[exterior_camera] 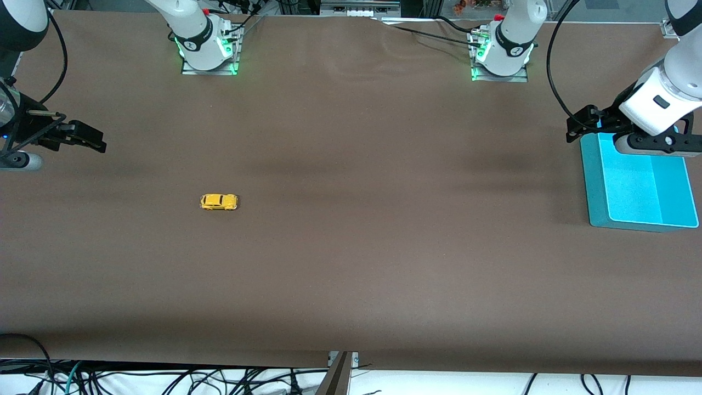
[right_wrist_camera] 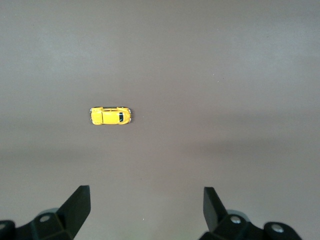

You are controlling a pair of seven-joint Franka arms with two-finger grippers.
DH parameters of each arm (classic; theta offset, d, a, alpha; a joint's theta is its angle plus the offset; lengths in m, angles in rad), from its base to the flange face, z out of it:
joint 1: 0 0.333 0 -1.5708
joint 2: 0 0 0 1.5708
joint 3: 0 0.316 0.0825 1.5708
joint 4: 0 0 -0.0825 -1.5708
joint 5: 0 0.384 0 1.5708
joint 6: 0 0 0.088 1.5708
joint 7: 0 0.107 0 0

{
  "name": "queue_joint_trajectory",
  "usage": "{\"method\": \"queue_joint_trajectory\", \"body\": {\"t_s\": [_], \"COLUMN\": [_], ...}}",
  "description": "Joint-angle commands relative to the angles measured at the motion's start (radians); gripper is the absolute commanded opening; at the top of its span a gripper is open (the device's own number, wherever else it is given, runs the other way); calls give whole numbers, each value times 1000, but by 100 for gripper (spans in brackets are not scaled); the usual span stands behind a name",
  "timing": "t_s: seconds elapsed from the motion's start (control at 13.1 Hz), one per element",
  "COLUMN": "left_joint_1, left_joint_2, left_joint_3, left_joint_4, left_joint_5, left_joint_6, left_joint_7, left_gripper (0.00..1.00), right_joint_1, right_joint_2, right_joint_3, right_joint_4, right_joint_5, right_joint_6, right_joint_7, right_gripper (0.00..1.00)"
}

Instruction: Wind and store yellow beetle car

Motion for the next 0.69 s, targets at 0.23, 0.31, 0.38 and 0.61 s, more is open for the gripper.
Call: {"method": "queue_joint_trajectory", "body": {"t_s": [0.23, 0.31, 0.38, 0.61], "left_joint_1": [5, 5, 5, 5], "left_joint_2": [7, 7, 9, 7], "left_joint_3": [-4, -4, -4, -5], "left_joint_4": [21, 21, 21, 23], "left_joint_5": [-5, -5, -5, -5], "left_joint_6": [-24, -24, -24, -24], "left_joint_7": [-10, -10, -10, -11], "left_gripper": [100, 100, 100, 100], "right_joint_1": [-11, -11, -12, -13], "right_joint_2": [6, 6, 6, 9], "right_joint_3": [6, 6, 6, 6], "right_joint_4": [15, 16, 16, 16], "right_joint_5": [5, 3, 3, 3], "right_joint_6": [-9, -9, -11, -11], "right_joint_7": [-19, -19, -19, -19], "right_gripper": [100, 100, 100, 100]}}
